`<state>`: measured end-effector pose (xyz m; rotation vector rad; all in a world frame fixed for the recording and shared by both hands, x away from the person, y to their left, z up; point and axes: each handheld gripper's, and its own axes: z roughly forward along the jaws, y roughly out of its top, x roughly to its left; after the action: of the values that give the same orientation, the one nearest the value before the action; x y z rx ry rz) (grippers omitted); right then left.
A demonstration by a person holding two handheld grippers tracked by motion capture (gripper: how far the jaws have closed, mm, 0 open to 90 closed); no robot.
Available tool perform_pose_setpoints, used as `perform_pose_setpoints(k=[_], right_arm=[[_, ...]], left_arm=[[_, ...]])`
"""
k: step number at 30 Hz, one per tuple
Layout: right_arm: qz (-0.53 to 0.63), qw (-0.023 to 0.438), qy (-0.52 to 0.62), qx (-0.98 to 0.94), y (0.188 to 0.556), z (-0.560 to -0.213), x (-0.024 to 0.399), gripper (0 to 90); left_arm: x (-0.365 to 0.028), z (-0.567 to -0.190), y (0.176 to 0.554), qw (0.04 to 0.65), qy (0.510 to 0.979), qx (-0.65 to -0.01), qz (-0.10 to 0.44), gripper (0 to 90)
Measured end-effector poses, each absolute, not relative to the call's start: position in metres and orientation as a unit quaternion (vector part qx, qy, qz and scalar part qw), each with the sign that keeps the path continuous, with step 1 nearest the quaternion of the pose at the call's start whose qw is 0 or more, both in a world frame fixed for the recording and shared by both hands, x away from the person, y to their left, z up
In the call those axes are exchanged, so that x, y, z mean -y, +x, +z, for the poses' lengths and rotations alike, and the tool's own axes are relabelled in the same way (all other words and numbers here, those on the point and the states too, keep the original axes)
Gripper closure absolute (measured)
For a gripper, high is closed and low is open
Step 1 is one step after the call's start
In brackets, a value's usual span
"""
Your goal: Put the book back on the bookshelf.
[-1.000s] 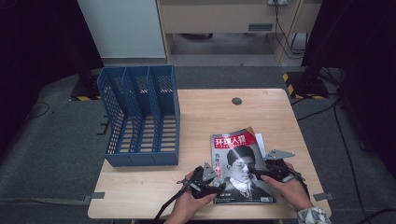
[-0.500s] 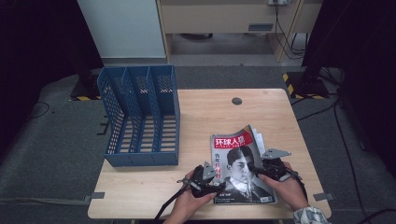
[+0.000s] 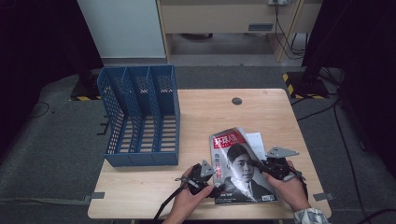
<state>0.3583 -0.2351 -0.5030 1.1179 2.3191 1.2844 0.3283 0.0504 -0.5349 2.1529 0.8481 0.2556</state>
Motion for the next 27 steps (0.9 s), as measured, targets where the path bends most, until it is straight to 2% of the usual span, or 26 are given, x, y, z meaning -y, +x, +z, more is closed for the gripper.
perform_pose_setpoints(k=[15, 19, 24, 27], right_arm=[[0.520, 0.094, 0.360, -0.769, 0.349, -0.484, 0.241, 89.5], [0.527, 0.082, 0.362, -0.765, 0.351, -0.487, 0.240, 89.5], [0.515, 0.084, 0.372, -0.767, 0.354, -0.496, 0.237, 89.3], [0.501, 0.093, 0.378, -0.773, 0.357, -0.501, 0.236, 88.8]], left_arm=[[-0.054, -0.535, 0.334, 0.415, 0.839, -0.345, 0.073, 10.7], [-0.052, -0.536, 0.336, 0.439, 0.832, -0.337, 0.032, 13.1], [-0.051, -0.535, 0.335, 0.431, 0.835, -0.338, 0.053, 22.4], [-0.049, -0.534, 0.334, 0.424, 0.835, -0.344, 0.063, 23.7]])
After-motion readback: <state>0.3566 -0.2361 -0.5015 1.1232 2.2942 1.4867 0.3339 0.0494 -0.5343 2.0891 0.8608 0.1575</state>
